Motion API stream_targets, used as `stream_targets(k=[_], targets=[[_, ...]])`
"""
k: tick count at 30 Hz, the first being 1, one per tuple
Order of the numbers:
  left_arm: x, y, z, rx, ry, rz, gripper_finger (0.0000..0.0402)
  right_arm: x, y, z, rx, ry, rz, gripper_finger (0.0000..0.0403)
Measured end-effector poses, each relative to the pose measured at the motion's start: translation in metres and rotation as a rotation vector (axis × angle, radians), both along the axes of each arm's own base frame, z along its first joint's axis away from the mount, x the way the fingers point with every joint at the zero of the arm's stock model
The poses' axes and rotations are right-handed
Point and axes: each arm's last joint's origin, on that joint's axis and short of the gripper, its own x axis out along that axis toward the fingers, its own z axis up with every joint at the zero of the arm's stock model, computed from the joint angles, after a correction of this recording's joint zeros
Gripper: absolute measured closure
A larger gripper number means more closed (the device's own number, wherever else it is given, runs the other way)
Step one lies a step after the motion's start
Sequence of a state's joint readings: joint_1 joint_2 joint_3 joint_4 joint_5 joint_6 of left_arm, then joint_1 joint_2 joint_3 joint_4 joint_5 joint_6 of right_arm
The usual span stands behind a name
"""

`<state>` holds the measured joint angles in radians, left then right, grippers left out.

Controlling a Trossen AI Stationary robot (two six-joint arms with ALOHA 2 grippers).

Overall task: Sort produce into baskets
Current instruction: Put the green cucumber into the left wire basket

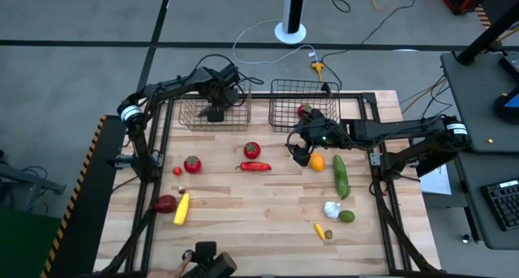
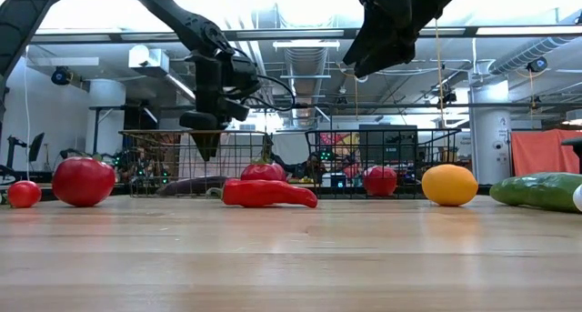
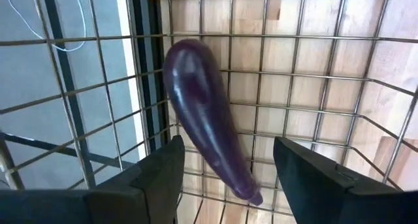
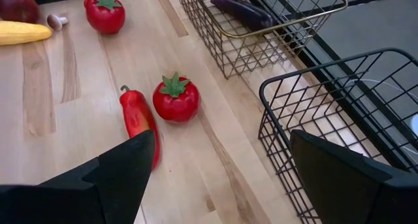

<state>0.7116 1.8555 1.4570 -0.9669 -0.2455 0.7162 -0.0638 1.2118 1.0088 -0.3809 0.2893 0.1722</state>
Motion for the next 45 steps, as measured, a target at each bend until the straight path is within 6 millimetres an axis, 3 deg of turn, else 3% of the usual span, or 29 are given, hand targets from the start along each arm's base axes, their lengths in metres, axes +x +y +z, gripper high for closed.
stream_targets(k=[5,11,17,23,27,36,45], targets=[[-0.003,-0.004,0.013,0.024,-0.048,0.051,0.0185,0.0,0.0,0.0,0.001,0.0,0.0,0.0058],[-0.008,-0.022,0.047,0.047,-0.193,0.117,0.0192,0.0,0.0,0.0,-0.004,0.0,0.003,0.0058],[-0.007,-0.06,0.083,-0.027,-0.427,0.131,0.0197,0.0,0.0,0.0,-0.004,-0.001,0.003,0.0058],[0.003,-0.106,0.1,-0.026,-0.651,0.142,0.0197,0.0,0.0,0.0,0.018,-0.011,-0.015,0.0058],[0.01,-0.14,0.094,-0.036,-0.783,0.055,0.0197,0.0,0.0,0.0,0.025,-0.016,-0.02,0.0058],[0.006,-0.211,0.059,-0.155,-0.983,-0.067,0.0197,0.001,0.012,0.0,0.053,-0.028,0.003,0.0058],[0.02,-0.256,0.035,-0.269,-1.376,-0.2,0.0197,0.002,0.014,0.002,0.054,-0.06,-0.027,0.0058]])
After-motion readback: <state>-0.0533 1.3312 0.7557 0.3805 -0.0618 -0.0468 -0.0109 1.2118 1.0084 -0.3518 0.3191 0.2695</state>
